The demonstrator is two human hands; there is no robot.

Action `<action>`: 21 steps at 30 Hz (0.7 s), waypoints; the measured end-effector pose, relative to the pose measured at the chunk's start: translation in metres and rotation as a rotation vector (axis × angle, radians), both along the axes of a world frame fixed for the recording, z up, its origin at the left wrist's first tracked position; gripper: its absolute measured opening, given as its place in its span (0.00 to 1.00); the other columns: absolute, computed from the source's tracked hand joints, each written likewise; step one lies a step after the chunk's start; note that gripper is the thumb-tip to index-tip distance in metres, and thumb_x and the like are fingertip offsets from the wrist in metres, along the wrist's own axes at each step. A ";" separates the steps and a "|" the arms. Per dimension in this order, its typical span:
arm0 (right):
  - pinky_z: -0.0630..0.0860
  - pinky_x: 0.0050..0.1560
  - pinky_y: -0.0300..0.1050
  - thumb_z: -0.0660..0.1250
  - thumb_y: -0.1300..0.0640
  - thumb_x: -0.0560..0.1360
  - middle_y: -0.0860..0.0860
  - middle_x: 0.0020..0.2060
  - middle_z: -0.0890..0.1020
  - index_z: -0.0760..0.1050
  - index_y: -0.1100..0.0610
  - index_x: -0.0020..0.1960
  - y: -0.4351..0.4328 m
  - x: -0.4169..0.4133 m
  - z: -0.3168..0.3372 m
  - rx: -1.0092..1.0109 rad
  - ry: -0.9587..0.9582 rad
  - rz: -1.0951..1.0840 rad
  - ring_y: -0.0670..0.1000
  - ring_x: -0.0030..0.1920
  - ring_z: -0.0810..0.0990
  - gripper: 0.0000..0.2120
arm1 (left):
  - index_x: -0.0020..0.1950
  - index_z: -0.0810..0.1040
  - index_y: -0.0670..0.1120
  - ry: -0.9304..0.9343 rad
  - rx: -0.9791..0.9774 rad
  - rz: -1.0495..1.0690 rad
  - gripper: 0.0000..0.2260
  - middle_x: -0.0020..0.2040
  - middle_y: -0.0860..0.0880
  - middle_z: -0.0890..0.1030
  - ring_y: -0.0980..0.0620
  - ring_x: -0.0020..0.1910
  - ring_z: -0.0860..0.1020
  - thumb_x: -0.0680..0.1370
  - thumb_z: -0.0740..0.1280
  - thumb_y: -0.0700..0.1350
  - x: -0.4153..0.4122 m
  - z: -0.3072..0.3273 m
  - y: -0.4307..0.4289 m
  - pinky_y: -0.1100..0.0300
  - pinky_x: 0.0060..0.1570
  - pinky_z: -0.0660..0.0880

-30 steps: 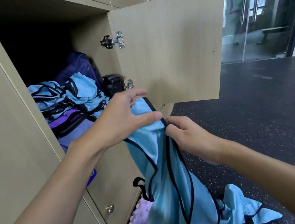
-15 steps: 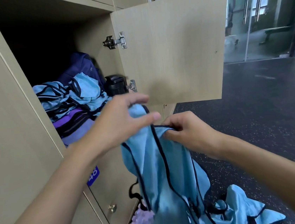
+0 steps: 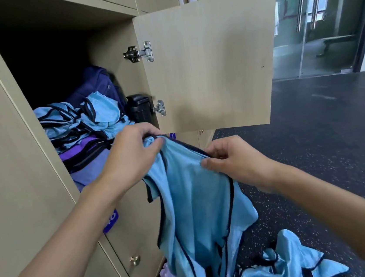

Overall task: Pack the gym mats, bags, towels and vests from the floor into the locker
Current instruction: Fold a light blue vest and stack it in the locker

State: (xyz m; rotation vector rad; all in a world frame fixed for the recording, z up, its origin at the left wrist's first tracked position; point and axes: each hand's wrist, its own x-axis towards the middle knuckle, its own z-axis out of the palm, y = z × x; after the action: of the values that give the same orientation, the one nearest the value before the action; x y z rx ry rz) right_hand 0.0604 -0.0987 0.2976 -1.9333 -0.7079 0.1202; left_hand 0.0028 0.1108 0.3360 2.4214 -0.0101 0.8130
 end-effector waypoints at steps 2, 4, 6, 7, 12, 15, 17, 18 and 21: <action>0.71 0.39 0.49 0.70 0.58 0.78 0.57 0.35 0.78 0.80 0.62 0.43 -0.001 0.002 0.001 0.020 -0.009 -0.006 0.51 0.35 0.73 0.09 | 0.56 0.82 0.50 0.092 -0.025 -0.112 0.11 0.52 0.59 0.83 0.64 0.54 0.80 0.75 0.74 0.43 -0.001 -0.004 -0.003 0.67 0.60 0.73; 0.67 0.38 0.48 0.69 0.58 0.78 0.56 0.34 0.75 0.79 0.65 0.44 0.000 0.002 0.002 0.033 -0.007 0.021 0.52 0.35 0.70 0.10 | 0.66 0.79 0.48 0.228 -0.054 -0.277 0.22 0.60 0.57 0.82 0.67 0.59 0.77 0.73 0.76 0.45 0.000 -0.013 -0.014 0.69 0.66 0.70; 0.65 0.38 0.48 0.69 0.57 0.78 0.57 0.33 0.74 0.80 0.65 0.43 0.001 -0.001 0.003 0.042 -0.006 0.055 0.52 0.36 0.68 0.10 | 0.65 0.80 0.48 0.315 -0.077 -0.383 0.19 0.58 0.55 0.83 0.65 0.57 0.79 0.74 0.76 0.44 0.001 -0.023 -0.024 0.67 0.64 0.72; 0.66 0.39 0.49 0.70 0.58 0.78 0.59 0.34 0.76 0.81 0.63 0.43 0.001 -0.002 0.004 0.050 -0.007 0.065 0.52 0.36 0.69 0.09 | 0.59 0.82 0.47 0.323 -0.076 -0.405 0.13 0.52 0.54 0.85 0.63 0.52 0.81 0.75 0.75 0.42 0.002 -0.027 -0.026 0.67 0.59 0.74; 0.77 0.42 0.51 0.71 0.61 0.77 0.61 0.41 0.85 0.82 0.59 0.42 -0.005 -0.001 0.005 0.058 0.029 0.043 0.51 0.37 0.79 0.05 | 0.37 0.83 0.49 0.158 -0.067 -0.199 0.08 0.35 0.52 0.82 0.61 0.35 0.76 0.76 0.73 0.41 0.006 -0.020 -0.020 0.63 0.40 0.71; 0.73 0.39 0.50 0.68 0.61 0.78 0.60 0.36 0.82 0.80 0.62 0.42 -0.011 0.004 0.004 -0.011 0.033 0.016 0.52 0.35 0.76 0.07 | 0.39 0.84 0.45 -0.001 -0.130 0.010 0.06 0.38 0.47 0.83 0.51 0.39 0.79 0.76 0.72 0.41 0.007 -0.008 -0.008 0.59 0.42 0.73; 0.73 0.38 0.47 0.66 0.62 0.78 0.54 0.34 0.81 0.80 0.59 0.41 -0.013 0.006 0.005 -0.033 0.022 -0.024 0.50 0.34 0.76 0.08 | 0.44 0.85 0.44 -0.020 -0.136 0.093 0.03 0.40 0.51 0.83 0.52 0.42 0.80 0.76 0.71 0.40 0.007 -0.006 -0.002 0.59 0.45 0.75; 0.74 0.38 0.47 0.66 0.63 0.78 0.54 0.34 0.82 0.80 0.58 0.40 -0.013 0.006 0.006 -0.023 0.024 -0.039 0.49 0.34 0.77 0.09 | 0.46 0.85 0.45 0.008 -0.122 0.065 0.02 0.42 0.52 0.84 0.55 0.44 0.81 0.76 0.72 0.40 0.006 -0.006 -0.002 0.59 0.50 0.76; 0.73 0.40 0.51 0.66 0.61 0.79 0.62 0.37 0.83 0.80 0.64 0.43 -0.011 0.006 0.005 0.062 0.034 -0.021 0.53 0.36 0.76 0.09 | 0.60 0.82 0.47 0.205 -0.153 -0.240 0.17 0.55 0.56 0.84 0.69 0.53 0.79 0.72 0.78 0.43 0.001 -0.015 -0.015 0.70 0.60 0.73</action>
State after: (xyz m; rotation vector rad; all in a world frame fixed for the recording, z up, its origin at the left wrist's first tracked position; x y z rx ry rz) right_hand 0.0669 -0.1093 0.3029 -1.8747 -0.6611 0.1163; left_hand 0.0040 0.0955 0.3210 2.2923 -0.1508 0.4397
